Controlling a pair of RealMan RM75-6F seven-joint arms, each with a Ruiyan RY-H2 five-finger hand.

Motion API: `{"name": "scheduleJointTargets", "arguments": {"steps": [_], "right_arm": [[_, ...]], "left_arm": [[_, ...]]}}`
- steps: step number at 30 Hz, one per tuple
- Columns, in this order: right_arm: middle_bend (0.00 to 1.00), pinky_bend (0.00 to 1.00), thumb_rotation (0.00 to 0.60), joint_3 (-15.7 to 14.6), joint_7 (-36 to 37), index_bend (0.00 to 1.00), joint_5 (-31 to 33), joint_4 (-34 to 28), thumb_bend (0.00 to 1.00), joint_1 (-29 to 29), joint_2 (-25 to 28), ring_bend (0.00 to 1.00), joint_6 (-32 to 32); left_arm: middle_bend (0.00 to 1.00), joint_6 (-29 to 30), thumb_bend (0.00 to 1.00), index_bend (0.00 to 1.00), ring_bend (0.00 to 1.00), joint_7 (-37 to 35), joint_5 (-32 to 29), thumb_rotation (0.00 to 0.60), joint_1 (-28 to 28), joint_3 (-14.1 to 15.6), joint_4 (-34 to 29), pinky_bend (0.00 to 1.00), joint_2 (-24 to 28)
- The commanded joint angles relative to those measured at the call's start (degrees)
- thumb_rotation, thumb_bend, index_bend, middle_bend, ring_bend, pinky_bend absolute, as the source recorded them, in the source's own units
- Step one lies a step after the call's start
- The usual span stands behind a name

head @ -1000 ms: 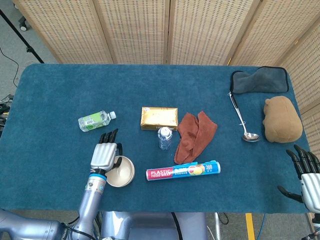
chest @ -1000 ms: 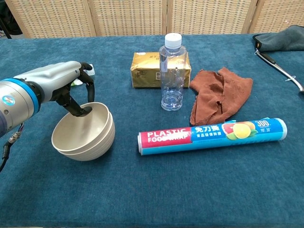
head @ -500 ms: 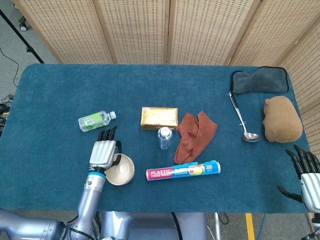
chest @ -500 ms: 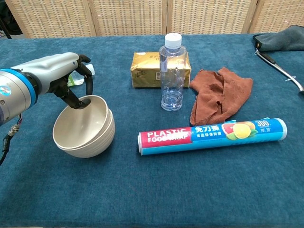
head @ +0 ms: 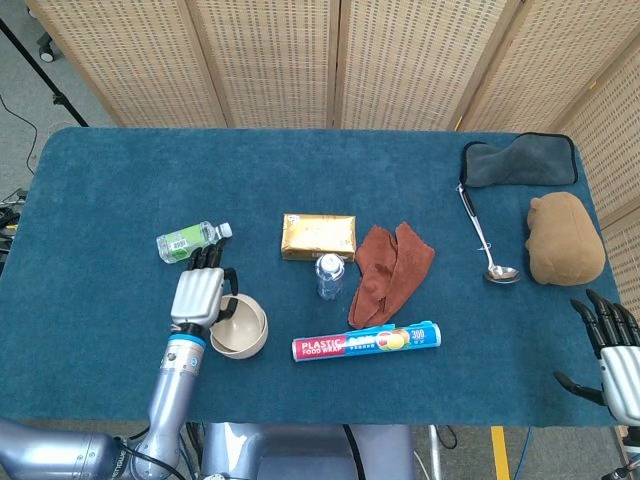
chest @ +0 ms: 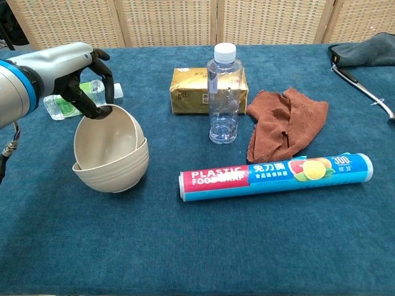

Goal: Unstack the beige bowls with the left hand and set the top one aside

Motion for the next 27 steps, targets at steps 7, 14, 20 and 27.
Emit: {"name": "scheduleJointTargets", "arguments": {"steps": [7, 14, 20, 27], "right_arm": [[0.0, 0.05, 0.6, 0.02, -0.11, 0.08, 0.17, -0.03, 0.1, 0.03, -0.04, 0.0, -0.15], [0.0, 0.05, 0.6, 0.05, -0.15, 0.08, 0.16, -0.01, 0.1, 0.1, -0.1, 0.0, -0.21], [0.0, 0.05, 0.6, 0.05, -0.05, 0.08, 0.21, -0.07, 0.1, 0.02, -0.03, 0.0, -0.11], [0.0, 0.05, 0.6, 0.04, -0.01, 0.08, 0.22, -0.02, 0.1, 0.04, -0.01, 0.0, -0.17]], "left_arm": [[0.03, 0.19, 0.39, 0.73, 0.06, -0.55, -0.32, 0.6, -0.37, -0.36, -0.3, 0.0, 0.97], [0.04, 0.89, 0.4, 0.75, 0.06, -0.71, 0.05, 0.6, -0.82, -0.91, -1.0, 0.0, 1.63], [0.04, 1.39, 0.4, 0.77, 0.06, -0.95, 0.27, 0.6, -1.06, -0.92, -1.31, 0.0, 1.82], [0.05, 2.33, 0.41, 0.81, 0.07, -0.86, 0.52, 0.6, -1.29, -1.5, -1.65, 0.0, 2.79]]}}
